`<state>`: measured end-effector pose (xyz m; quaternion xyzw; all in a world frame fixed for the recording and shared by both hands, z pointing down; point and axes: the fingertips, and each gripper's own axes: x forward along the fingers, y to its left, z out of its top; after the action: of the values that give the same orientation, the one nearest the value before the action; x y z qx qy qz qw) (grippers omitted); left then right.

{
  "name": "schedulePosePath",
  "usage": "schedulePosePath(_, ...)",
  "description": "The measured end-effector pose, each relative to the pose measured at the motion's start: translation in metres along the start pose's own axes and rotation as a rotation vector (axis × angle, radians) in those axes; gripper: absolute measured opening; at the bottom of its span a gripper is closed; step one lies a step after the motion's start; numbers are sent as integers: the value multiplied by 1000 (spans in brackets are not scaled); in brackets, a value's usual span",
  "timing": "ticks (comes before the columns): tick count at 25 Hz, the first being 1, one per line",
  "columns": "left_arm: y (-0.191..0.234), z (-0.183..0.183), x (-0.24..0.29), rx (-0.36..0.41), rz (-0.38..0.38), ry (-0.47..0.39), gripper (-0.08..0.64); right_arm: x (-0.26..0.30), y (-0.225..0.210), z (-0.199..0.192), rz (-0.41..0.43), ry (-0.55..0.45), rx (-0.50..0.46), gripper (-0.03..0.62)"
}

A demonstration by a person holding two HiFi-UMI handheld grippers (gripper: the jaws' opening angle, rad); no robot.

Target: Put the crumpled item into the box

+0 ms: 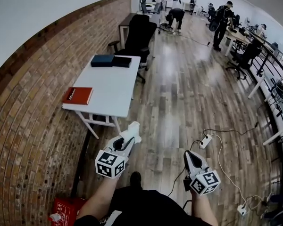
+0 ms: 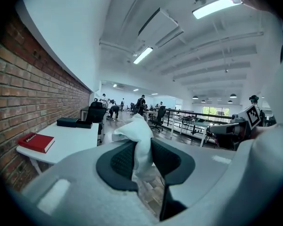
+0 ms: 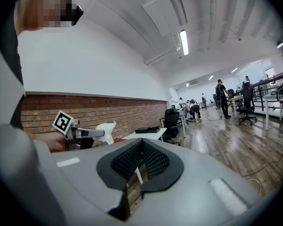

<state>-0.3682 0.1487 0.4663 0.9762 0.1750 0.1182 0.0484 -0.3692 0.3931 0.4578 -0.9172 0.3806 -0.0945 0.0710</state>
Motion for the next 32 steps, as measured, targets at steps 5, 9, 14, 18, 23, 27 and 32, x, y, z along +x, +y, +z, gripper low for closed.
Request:
schedulePosePath(5,43,27,56,24,-47,-9,94,77,-10,25,-3,-1,-15,0)
schedulePosePath(9,74,41,90,38,-76,-12,94,125,-16,35,-11,17,-24,0)
schedulePosePath(14,115,52,113,42,-74,-22,94,172,-25,43,-24,25,-32,0)
schedulePosePath(18,143,53,128,29,-61,-18,94,202,-29,47,-21,33,-35,0)
schedulePosePath(23,162,50,157,12,-60,7,94,229,-48,44,-22,58,-16,0)
schedulePosePath(27,173,46,193,-3,-64,37,94,256,-75,40,-9,70,-6,0)
schedulePosePath(32,198,55,246,1,-18,52,94,311,-130,48,24,70,21,0)
